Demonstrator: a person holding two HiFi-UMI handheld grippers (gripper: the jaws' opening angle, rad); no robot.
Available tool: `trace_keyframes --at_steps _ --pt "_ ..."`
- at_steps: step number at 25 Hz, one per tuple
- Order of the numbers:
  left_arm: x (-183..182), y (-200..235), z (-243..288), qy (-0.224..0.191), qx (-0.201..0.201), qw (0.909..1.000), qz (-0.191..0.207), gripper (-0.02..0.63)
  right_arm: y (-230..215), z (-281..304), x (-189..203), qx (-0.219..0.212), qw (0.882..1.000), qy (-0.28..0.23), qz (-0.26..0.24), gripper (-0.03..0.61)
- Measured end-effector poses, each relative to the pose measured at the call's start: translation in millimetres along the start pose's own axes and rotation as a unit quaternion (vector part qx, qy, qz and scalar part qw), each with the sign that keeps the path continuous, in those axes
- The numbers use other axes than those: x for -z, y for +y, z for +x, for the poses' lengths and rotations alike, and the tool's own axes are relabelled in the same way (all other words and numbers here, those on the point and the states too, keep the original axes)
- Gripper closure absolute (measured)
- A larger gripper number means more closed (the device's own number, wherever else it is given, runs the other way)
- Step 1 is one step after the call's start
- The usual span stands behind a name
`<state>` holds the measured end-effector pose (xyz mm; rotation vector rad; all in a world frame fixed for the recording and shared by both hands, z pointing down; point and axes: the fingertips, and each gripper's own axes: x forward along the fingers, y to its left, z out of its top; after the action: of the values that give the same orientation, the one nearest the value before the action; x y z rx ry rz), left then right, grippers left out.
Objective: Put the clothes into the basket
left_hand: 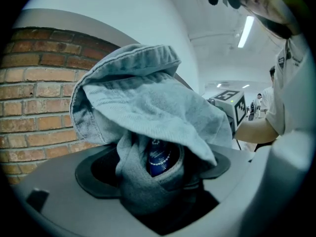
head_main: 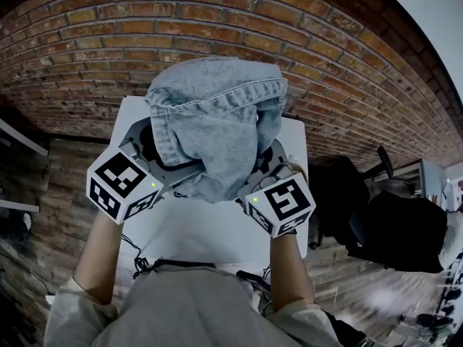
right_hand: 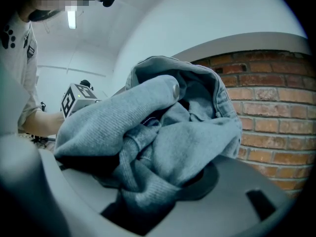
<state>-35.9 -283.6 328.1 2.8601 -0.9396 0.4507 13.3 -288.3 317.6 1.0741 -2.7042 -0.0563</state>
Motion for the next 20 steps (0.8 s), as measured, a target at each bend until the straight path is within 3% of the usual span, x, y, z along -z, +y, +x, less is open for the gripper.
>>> trace_keyframes --at_steps 9,20 --pt "17 25 28 -0.006 -0.015 0.9999 -0.001 0.166 -23 26 21 0.016 0.999 0.009 -0.026 0.327" --pt "66 52 64 0.028 -0.023 0.9984 -0.043 0.175 -43 63 76 0.007 0.998 0.058 0.001 0.327"
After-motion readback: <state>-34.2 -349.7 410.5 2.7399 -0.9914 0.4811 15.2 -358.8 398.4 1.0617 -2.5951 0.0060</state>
